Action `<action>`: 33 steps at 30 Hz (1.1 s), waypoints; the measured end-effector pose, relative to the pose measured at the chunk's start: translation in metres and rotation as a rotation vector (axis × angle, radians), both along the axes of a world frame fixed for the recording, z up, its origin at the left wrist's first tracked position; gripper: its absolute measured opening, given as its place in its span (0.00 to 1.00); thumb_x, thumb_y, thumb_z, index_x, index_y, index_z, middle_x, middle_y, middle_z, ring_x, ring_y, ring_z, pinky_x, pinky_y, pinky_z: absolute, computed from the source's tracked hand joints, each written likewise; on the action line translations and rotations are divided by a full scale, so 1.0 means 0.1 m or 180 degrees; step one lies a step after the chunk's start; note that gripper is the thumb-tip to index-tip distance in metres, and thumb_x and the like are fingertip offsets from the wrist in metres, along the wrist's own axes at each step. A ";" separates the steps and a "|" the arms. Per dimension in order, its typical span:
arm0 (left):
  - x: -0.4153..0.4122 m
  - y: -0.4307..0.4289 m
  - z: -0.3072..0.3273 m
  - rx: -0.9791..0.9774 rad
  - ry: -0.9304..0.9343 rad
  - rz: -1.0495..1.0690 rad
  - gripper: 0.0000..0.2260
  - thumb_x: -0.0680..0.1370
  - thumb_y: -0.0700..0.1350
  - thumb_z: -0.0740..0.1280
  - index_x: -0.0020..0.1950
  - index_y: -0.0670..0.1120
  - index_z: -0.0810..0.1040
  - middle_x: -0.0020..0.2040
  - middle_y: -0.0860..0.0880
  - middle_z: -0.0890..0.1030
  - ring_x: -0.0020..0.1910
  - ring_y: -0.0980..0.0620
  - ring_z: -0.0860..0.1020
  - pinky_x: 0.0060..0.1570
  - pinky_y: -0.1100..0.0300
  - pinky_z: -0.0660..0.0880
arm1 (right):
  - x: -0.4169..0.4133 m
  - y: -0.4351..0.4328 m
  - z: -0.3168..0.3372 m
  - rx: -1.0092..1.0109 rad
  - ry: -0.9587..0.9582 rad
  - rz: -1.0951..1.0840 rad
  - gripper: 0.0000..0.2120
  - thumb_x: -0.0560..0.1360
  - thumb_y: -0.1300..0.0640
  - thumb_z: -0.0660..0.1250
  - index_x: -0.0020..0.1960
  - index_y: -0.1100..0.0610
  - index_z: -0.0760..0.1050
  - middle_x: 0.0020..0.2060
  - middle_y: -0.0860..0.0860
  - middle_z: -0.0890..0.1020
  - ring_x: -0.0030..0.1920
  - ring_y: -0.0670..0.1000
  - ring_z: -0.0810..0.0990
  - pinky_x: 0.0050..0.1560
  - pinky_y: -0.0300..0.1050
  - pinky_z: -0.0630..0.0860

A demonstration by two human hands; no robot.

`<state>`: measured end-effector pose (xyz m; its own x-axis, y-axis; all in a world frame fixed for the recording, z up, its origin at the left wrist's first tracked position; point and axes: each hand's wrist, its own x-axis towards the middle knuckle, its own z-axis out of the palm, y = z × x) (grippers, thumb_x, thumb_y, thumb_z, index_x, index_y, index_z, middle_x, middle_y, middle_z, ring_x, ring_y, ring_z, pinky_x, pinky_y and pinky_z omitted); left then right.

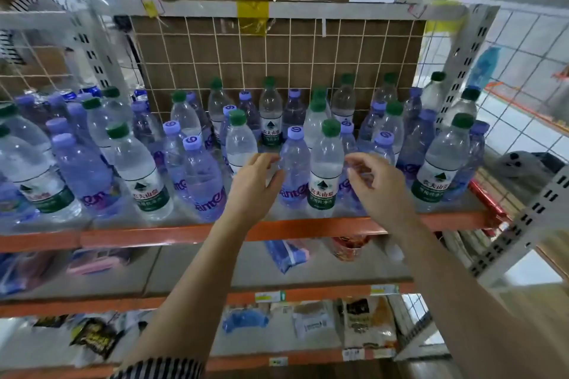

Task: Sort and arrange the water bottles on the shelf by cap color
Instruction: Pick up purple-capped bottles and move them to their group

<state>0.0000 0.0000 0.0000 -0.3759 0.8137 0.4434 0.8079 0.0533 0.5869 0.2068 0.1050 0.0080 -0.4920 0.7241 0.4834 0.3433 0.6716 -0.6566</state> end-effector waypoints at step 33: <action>0.03 0.47 -0.47 0.0477 -0.0901 0.0535 0.21 0.72 0.53 0.75 0.61 0.46 0.75 0.51 0.56 0.81 0.46 0.63 0.79 0.43 0.74 0.71 | 0.37 0.76 -0.36 -0.0508 0.1087 0.0146 0.29 0.71 0.51 0.74 0.68 0.45 0.66 0.63 0.50 0.76 0.63 0.50 0.77 0.62 0.57 0.75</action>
<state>0.0027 0.0474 -0.0471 -0.6239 0.6639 0.4122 0.5994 0.0682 0.7975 0.2442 0.1813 -0.0281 -0.3557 0.7845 0.5080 0.0585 0.5612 -0.8256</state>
